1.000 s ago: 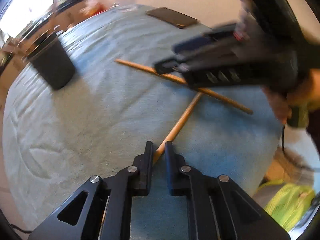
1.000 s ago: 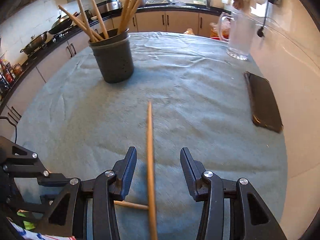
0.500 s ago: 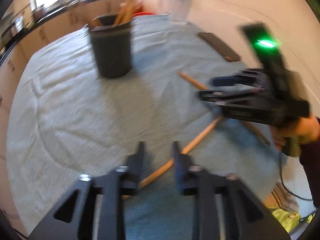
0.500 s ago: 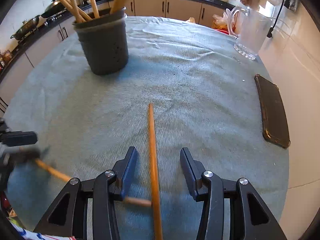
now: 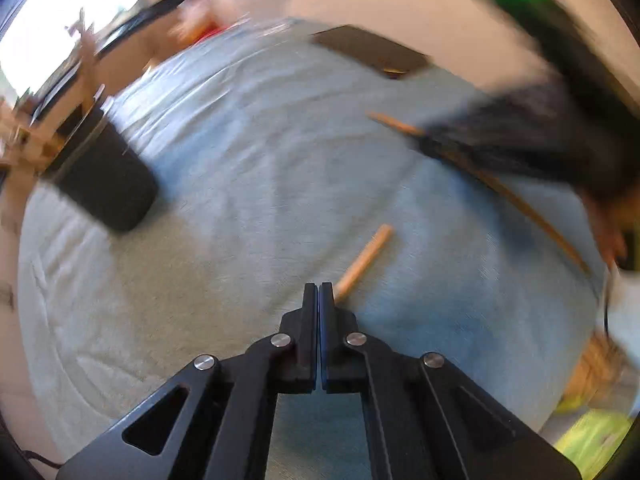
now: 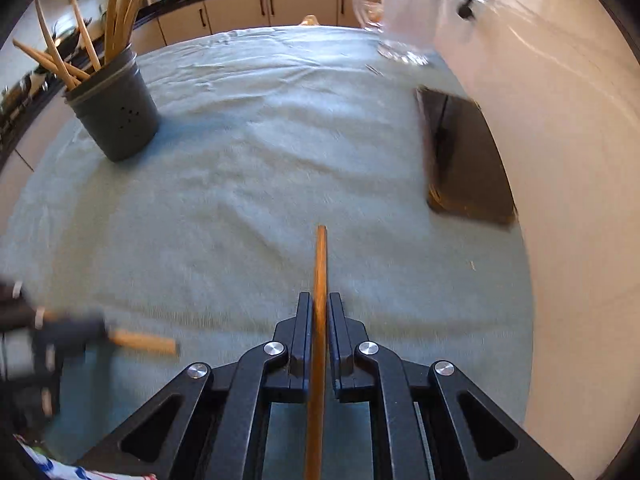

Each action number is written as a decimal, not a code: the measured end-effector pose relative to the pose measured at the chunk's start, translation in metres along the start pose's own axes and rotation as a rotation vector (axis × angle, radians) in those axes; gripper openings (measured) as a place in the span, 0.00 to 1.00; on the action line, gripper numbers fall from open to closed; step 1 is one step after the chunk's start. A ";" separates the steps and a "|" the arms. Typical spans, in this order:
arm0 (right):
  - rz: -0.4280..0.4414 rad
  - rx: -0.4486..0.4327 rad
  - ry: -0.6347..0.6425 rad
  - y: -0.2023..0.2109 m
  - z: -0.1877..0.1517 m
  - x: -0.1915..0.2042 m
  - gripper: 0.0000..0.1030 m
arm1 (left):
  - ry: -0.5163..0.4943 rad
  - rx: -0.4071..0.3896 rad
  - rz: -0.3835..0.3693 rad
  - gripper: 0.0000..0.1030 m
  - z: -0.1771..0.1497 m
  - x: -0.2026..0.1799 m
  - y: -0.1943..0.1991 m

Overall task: Organize utensils
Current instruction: 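Lift both held chopsticks upright and raise them off the cloth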

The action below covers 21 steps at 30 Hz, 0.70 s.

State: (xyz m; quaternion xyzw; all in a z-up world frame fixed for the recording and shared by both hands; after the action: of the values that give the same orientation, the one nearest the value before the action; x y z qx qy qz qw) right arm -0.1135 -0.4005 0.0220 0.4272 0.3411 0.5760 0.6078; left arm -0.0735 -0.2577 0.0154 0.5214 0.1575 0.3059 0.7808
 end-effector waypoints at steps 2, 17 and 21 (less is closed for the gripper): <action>0.050 0.011 -0.035 0.005 -0.008 -0.006 0.07 | 0.145 0.030 0.009 0.00 0.005 0.023 -0.008; 0.109 -0.004 -0.040 0.006 -0.019 0.008 0.09 | -0.150 -0.068 -0.101 0.45 -0.037 0.003 0.040; 0.107 0.000 -0.043 0.006 -0.019 0.009 0.09 | -0.230 -0.015 -0.100 0.28 -0.044 -0.006 0.029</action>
State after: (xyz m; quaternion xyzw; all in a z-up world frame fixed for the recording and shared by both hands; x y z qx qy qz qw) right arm -0.1325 -0.3894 0.0205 0.4572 0.3046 0.5983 0.5833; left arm -0.1119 -0.2225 0.0238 0.5388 0.0907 0.2060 0.8118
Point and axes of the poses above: each gripper's, at about its wrist camera, not at the fingertips, and y roughly against the way its jaws point, x to its left, z to its top, the point moved 1 cm from there along -y, roughly the way its jaws point, and after that the axes turned 2 degrees about -y, right-handed, at the moved point
